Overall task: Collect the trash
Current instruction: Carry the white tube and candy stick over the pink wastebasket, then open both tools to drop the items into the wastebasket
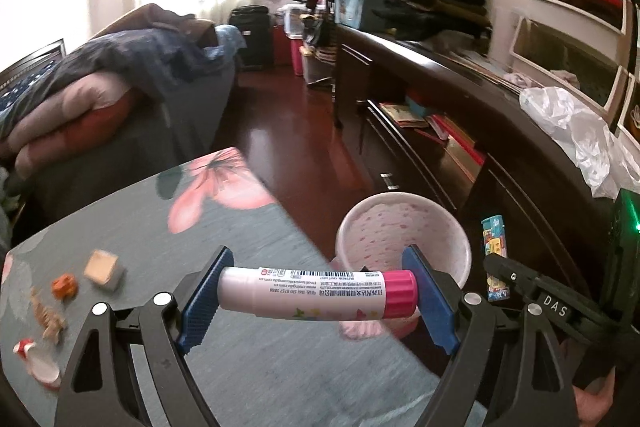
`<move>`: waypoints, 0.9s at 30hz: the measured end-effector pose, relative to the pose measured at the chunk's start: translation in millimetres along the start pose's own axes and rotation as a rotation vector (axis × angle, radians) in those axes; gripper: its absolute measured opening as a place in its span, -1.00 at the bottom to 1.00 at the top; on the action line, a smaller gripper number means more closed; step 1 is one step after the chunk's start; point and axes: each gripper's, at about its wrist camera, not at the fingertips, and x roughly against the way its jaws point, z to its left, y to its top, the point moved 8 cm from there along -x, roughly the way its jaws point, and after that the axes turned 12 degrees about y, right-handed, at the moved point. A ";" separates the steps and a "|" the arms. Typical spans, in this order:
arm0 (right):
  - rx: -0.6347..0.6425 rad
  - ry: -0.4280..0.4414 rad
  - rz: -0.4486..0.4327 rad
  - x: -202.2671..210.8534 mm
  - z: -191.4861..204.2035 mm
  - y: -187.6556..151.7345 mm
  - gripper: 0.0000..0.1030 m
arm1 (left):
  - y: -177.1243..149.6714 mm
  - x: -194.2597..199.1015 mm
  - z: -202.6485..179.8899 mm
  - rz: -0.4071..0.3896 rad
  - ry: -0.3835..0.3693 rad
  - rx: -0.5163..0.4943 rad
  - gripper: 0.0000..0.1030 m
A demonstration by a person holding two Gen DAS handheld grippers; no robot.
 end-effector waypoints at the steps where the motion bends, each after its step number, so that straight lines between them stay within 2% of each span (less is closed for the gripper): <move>1: -0.002 -0.009 -0.004 -0.7 -5.3 1.9 -0.75 | 1.8 -4.2 -5.3 0.000 -0.002 -0.009 0.66; 10: 0.041 -0.084 -0.009 -22.3 -36.4 15.1 -0.75 | 19.0 -47.9 -46.0 0.031 -0.031 -0.071 0.66; 23: 0.110 -0.113 0.003 -73.8 -48.6 31.9 -0.71 | 42.9 -106.9 -81.9 0.072 -0.038 -0.107 0.66; 25: 0.119 -0.124 0.004 -81.0 -49.9 34.9 -0.64 | 47.0 -114.0 -86.1 0.077 -0.054 -0.100 0.67; 27: 0.123 -0.124 0.002 -85.5 -50.1 36.5 -0.35 | 50.5 -117.9 -88.2 0.072 -0.050 -0.098 0.76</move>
